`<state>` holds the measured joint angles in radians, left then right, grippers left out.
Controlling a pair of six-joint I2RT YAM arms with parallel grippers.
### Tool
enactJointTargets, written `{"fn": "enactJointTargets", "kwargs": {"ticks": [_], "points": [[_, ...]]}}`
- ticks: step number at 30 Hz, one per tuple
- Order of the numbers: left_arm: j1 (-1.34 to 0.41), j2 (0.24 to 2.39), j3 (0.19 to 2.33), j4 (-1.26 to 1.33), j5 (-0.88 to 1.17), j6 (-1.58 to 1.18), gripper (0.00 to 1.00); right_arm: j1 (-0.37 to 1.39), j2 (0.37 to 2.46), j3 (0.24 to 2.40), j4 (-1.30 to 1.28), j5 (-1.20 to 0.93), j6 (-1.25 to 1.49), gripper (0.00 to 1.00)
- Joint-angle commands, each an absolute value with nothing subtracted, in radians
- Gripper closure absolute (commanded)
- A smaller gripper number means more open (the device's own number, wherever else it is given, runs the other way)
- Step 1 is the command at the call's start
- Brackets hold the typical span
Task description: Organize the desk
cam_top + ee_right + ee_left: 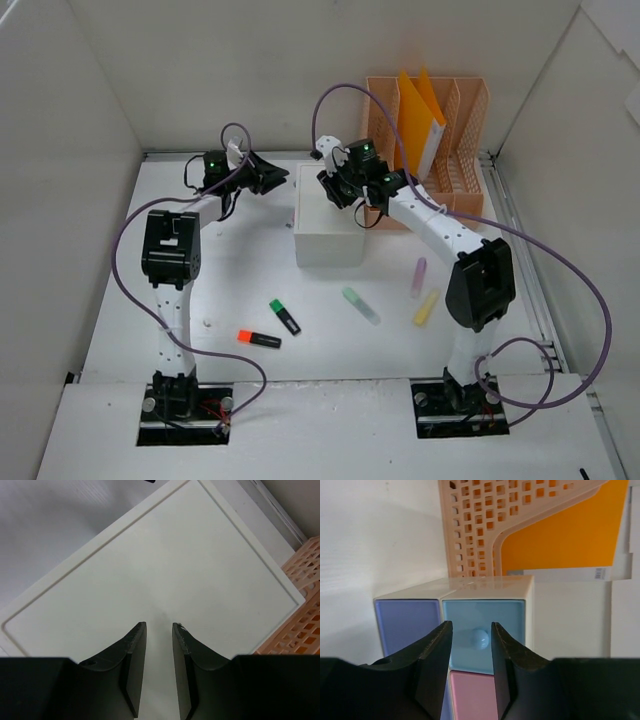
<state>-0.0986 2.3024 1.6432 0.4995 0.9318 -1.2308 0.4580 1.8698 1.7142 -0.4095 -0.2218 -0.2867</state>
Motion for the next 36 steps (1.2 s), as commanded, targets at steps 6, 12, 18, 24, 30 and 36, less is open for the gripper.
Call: {"fn": "enactJointTargets", "kwargs": {"ticks": [6,12,18,24,30,36], "points": [[-0.124,2.302,1.698,0.716,0.992,-1.331,0.67,0.463,1.856,1.749,-0.351,-0.203,-0.273,0.75],[-0.124,2.298,1.663,0.753,1.011,-1.341,0.66,0.463,1.862,1.750,-0.351,-0.198,-0.275,0.75],[-0.133,2.310,1.677,0.773,1.028,-1.364,0.65,0.463,1.861,1.746,-0.351,-0.193,-0.279,0.75],[-0.143,2.303,1.638,0.776,1.035,-1.362,0.64,0.463,1.861,1.746,-0.351,-0.190,-0.284,0.75],[-0.152,2.303,1.628,0.773,1.039,-1.361,0.64,0.460,1.862,1.747,-0.351,-0.189,-0.285,0.75],[-0.152,2.306,1.632,0.776,1.039,-1.364,0.64,0.460,1.859,1.741,-0.351,-0.184,-0.287,0.75]]}}
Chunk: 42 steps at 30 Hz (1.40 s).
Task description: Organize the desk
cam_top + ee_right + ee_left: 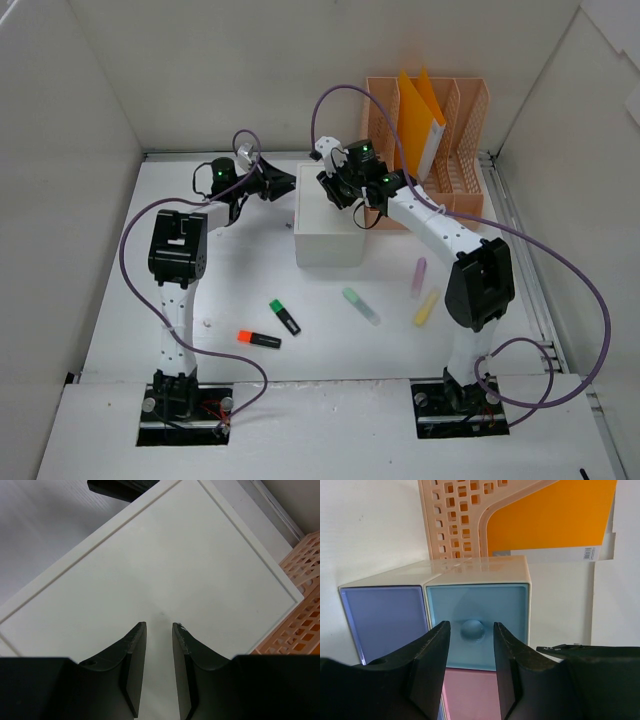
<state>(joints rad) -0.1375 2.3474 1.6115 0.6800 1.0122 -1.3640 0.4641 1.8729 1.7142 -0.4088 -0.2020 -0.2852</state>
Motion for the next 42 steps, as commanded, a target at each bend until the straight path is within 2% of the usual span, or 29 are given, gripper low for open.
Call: {"fn": "enactJointTargets", "kwargs": {"ticks": [1,12,23,33,42], "points": [[-0.152,2.307,1.635,0.776,1.039,-1.365,0.64,0.460,1.859,1.741,-0.351,-0.184,-0.288,0.75],[-0.170,2.324,1.609,0.837,1.035,-1.414,0.70,0.459,1.856,1.741,-0.351,-0.187,-0.288,0.75],[-0.179,2.349,1.583,0.946,1.029,-1.491,0.68,0.462,1.856,1.736,-0.351,-0.189,-0.288,0.75],[-0.179,2.382,1.597,1.018,1.014,-1.555,0.72,0.462,1.855,1.730,-0.353,-0.187,-0.293,0.76],[-0.179,2.401,1.603,1.065,1.003,-1.592,0.69,0.463,1.853,1.726,-0.354,-0.189,-0.293,0.76]]}}
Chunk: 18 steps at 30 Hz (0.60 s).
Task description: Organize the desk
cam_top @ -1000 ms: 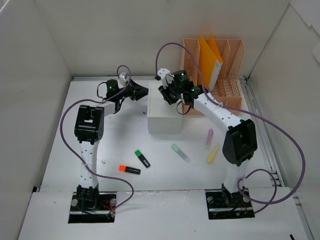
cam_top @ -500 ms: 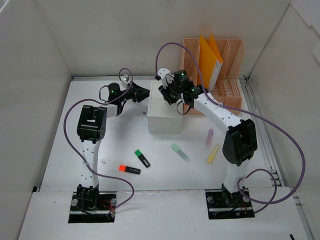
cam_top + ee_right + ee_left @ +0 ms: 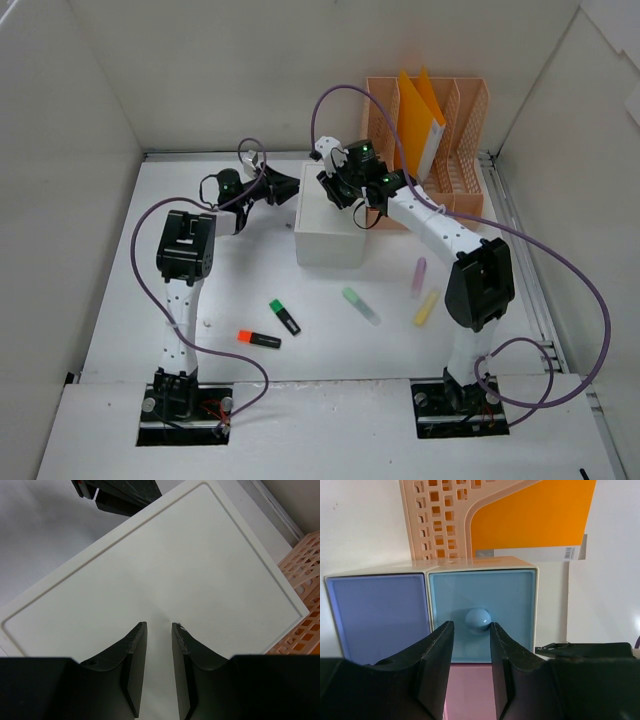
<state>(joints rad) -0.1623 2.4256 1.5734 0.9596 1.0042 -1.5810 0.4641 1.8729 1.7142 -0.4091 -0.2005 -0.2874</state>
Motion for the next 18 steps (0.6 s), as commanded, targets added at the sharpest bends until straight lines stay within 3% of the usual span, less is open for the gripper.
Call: {"fn": "enactJointTargets", "kwargs": {"ticks": [1,14,18], "points": [[-0.170,2.401,1.603,1.068,1.002,-1.592,0.69,0.462,1.853,1.726,-0.351,-0.187,-0.293,0.76],[-0.170,2.450,1.617,1.212,0.996,-1.683,0.84,0.463,1.850,1.715,-0.353,-0.186,-0.298,0.77],[-0.170,2.450,1.599,1.239,0.989,-1.703,0.93,0.463,1.850,1.717,-0.353,-0.184,-0.296,0.76]]}}
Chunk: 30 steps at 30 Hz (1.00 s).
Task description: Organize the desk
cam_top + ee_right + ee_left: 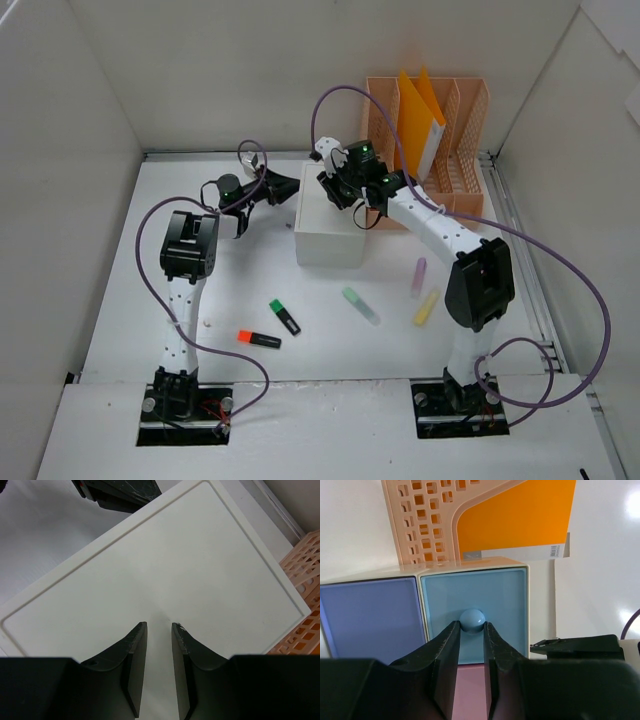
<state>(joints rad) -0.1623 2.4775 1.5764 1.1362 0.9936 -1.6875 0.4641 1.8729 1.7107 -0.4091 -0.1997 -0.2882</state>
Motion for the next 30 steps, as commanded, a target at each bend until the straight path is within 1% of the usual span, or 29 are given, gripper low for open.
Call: {"fn": "enactJointTargets", "kwargs": {"ticks": [1,3,12,30], "points": [[-0.170,2.448,1.591,1.244,0.988,-1.707,0.94,0.462,1.851,1.717,-0.351,-0.183,-0.296,0.77],[-0.161,2.441,1.568,1.269,0.982,-1.713,1.00,0.459,1.848,1.717,-0.351,-0.179,-0.296,0.76],[-0.121,2.392,1.448,1.362,0.953,-1.732,1.00,0.460,1.847,1.707,-0.353,-0.176,-0.290,0.76],[-0.025,2.352,1.332,1.442,0.969,-1.747,1.00,0.468,1.855,1.694,-0.354,-0.124,-0.308,0.77]]}}
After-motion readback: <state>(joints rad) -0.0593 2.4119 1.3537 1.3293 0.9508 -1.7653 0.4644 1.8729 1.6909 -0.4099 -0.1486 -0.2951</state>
